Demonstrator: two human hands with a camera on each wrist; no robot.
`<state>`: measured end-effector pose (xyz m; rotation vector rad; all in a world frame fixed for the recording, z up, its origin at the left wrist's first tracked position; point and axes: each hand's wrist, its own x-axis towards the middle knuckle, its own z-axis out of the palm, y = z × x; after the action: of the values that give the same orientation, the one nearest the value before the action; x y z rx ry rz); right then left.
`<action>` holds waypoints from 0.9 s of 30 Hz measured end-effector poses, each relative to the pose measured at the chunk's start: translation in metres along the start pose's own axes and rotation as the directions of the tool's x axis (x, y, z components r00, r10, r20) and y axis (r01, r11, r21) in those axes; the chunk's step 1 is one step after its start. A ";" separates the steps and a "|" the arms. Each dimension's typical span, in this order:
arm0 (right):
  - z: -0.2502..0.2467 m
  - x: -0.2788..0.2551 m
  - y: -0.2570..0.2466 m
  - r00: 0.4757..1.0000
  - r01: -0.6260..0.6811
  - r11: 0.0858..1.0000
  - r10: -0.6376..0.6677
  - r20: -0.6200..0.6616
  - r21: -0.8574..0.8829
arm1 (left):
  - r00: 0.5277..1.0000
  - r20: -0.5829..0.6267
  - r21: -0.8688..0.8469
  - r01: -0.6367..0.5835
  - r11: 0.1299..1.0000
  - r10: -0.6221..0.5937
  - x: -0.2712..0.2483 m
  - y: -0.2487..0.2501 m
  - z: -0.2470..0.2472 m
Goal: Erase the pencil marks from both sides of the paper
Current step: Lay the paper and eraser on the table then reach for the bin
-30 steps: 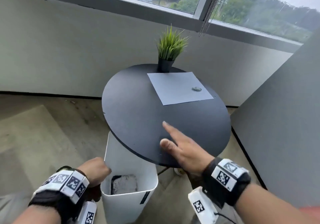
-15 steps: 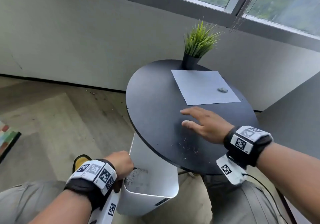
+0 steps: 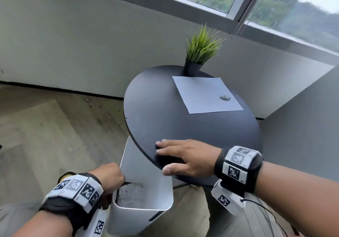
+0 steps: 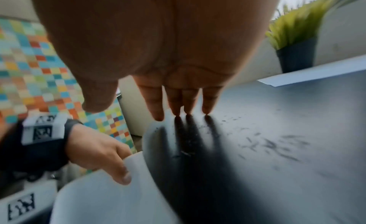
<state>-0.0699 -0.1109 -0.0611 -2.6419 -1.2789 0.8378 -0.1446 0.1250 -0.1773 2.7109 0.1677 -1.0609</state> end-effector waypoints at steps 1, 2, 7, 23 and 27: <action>-0.005 -0.009 0.005 0.998 -0.010 0.996 0.016 -0.065 0.094 | 1.000 0.012 0.012 -0.010 1.000 0.010 0.000 -0.001 -0.001; -0.009 -0.016 0.019 0.984 -0.062 0.982 0.091 -0.155 0.180 | 0.999 0.024 0.014 -0.034 0.999 0.034 0.001 -0.001 -0.002; 0.010 -0.042 0.106 0.668 -0.698 0.697 0.716 -0.202 0.163 | 0.993 0.012 0.118 -0.122 0.986 0.121 0.000 0.000 -0.007; 0.091 -0.051 0.024 0.667 -0.671 0.717 0.695 -0.269 0.188 | 0.940 0.102 0.562 -0.324 0.761 0.325 -0.005 0.016 -0.013; 0.096 -0.022 -0.057 0.895 -0.366 0.925 0.380 -0.233 0.103 | 0.942 0.099 0.535 -0.322 0.781 0.321 -0.007 0.018 -0.016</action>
<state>-0.1695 -0.1051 -0.1151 -2.8764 -0.6877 0.5384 -0.1357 0.1111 -0.1584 3.0539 -0.6892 -1.1347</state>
